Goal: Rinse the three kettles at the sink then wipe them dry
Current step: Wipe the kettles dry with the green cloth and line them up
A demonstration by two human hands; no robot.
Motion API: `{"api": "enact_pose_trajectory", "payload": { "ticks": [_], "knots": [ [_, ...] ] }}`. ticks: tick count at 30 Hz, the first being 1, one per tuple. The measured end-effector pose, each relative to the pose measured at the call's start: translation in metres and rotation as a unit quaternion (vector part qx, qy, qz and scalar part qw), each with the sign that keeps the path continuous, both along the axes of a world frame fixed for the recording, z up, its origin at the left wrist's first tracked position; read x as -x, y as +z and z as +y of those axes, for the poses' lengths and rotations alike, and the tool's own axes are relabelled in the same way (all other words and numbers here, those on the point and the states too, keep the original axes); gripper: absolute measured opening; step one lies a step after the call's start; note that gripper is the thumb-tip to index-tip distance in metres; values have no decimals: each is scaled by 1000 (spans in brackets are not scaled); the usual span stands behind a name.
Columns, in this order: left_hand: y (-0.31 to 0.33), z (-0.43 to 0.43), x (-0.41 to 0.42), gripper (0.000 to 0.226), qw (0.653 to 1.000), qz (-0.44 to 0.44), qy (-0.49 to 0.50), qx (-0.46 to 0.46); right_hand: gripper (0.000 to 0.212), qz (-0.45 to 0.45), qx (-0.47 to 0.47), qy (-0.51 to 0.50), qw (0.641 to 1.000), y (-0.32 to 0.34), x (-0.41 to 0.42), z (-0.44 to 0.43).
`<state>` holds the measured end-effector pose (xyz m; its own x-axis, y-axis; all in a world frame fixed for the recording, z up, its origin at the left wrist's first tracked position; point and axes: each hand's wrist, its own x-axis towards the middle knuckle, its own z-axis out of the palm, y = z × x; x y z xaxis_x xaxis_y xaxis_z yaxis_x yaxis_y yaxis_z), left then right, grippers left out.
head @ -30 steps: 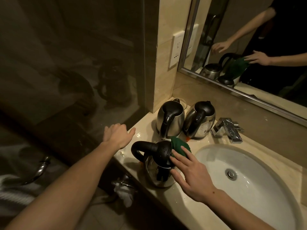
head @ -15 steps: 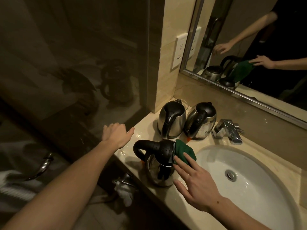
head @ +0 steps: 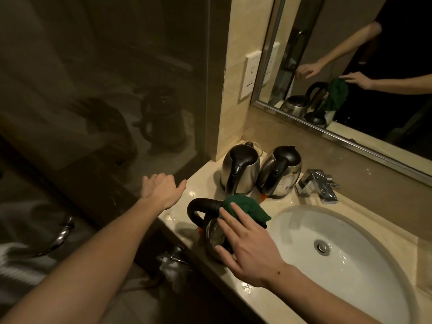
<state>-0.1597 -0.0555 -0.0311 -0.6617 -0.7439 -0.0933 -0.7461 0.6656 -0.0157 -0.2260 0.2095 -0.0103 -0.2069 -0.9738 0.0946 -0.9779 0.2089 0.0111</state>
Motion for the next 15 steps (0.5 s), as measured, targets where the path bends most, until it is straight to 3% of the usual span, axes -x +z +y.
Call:
{"api": "enact_pose_trajectory", "payload": {
  "ticks": [4, 10, 15],
  "knots": [
    [-3, -1, -4, 60, 1000, -6, 4, -4, 64, 21, -43, -19, 999, -16, 1, -7],
    [1, -3, -8, 60, 1000, -11, 3, 1, 71, 0, -18, -126, 992, -5, 12, -13],
    [1, -6, -10, 60, 1000, -10, 4, 1, 71, 10, -25, -72, 997, -11, -14, -11]
  ]
}}
